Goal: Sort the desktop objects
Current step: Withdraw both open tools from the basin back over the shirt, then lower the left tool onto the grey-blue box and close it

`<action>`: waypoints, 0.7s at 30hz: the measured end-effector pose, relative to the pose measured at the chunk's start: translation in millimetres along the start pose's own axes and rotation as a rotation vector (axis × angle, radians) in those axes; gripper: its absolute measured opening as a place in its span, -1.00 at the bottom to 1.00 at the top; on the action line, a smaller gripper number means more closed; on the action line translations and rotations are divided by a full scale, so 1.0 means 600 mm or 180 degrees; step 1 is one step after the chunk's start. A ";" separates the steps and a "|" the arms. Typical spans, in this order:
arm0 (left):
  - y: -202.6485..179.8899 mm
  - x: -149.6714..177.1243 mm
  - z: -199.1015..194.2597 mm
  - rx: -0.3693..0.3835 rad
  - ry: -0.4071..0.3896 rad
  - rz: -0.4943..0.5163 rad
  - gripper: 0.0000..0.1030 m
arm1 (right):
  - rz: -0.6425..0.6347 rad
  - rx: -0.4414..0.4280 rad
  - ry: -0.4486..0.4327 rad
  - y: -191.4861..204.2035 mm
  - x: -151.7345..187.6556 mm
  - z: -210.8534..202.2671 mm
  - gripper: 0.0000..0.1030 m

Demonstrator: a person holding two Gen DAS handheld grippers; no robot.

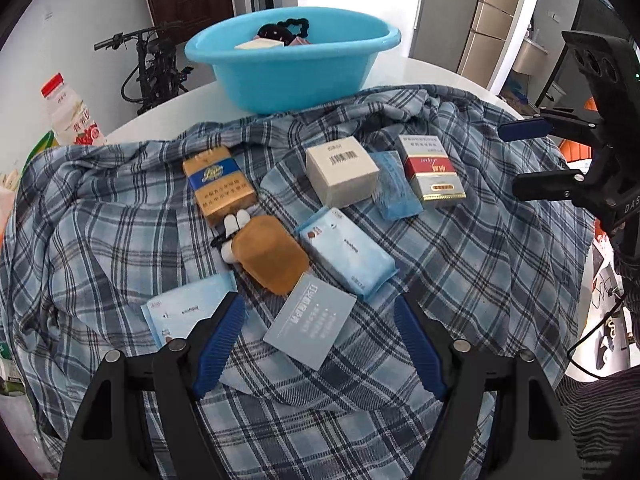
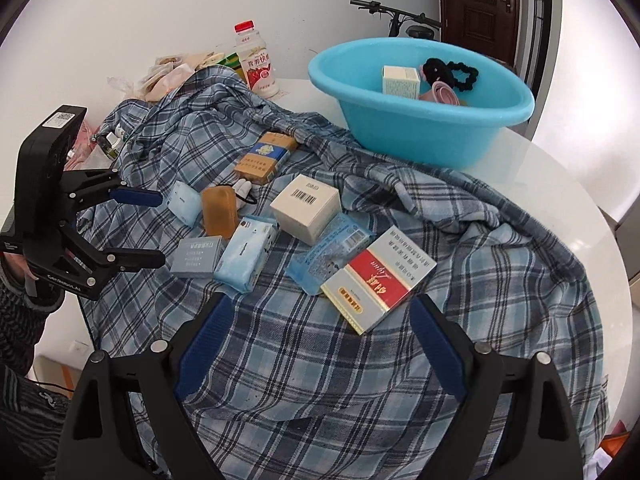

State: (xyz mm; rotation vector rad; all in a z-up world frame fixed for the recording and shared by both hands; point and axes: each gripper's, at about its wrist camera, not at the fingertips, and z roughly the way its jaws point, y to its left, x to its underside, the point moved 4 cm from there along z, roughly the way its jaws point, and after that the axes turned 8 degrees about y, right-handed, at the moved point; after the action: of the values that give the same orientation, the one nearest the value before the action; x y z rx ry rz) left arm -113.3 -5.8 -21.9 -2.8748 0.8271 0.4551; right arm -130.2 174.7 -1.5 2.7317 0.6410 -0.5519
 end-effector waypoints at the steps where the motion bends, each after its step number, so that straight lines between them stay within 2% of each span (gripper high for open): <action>1: 0.001 0.004 0.005 0.0020 0.0018 -0.0015 0.53 | 0.0022 -0.0031 0.0013 0.000 0.004 0.005 0.74; 9: -0.004 0.019 0.043 0.0108 0.0123 -0.0020 0.53 | 0.0175 -0.0093 0.0129 -0.013 0.027 0.032 0.74; 14: -0.008 0.020 0.057 0.0124 0.0173 0.0043 0.53 | 0.0210 0.0025 0.0092 -0.015 0.029 0.028 0.74; 21: -0.001 0.012 0.073 0.0230 0.0182 0.0068 0.53 | 0.0202 -0.0007 0.0084 -0.003 0.029 0.026 0.74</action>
State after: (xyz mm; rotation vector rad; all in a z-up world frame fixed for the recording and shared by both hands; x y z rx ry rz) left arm -118.1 -0.7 -65.6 -2.8271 0.8653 0.3391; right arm -121.4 176.8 -23.0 2.7510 0.5585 -0.5009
